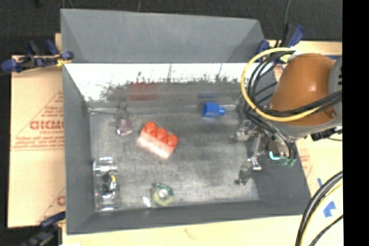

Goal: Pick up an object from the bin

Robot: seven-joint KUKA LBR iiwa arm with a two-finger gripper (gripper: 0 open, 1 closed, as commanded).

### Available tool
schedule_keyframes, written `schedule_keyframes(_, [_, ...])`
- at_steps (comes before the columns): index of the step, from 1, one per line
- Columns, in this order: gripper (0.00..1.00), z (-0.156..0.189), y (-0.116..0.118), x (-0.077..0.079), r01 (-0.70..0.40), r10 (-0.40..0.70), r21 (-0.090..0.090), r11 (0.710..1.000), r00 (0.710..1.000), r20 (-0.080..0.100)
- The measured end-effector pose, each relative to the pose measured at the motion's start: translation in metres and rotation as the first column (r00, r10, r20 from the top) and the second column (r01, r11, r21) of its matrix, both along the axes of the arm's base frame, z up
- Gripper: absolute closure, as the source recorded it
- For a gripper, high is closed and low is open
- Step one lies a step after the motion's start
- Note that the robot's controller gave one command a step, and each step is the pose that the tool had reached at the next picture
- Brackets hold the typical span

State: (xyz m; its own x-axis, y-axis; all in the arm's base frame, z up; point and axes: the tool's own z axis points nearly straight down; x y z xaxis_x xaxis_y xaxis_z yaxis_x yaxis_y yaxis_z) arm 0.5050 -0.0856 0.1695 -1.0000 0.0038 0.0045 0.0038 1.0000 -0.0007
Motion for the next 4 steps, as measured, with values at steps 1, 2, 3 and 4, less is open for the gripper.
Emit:
schedule_keyframes(1, [0.00, -0.051, 0.060, 0.061, -0.185, 0.185, 0.001, 0.983, 0.983, 0.008])
schedule_keyframes(2, [0.00, 0.024, 0.090, 0.060, -0.424, 0.424, -0.003, 0.906, 0.905, 0.014])
schedule_keyframes(3, [0.00, -0.074, 0.131, 0.118, -0.729, 0.729, -0.001, 0.684, 0.684, 0.008])
schedule_keyframes(4, [0.00, -0.089, 0.172, 0.126, -0.722, 0.722, -0.004, 0.692, 0.692, 0.015])
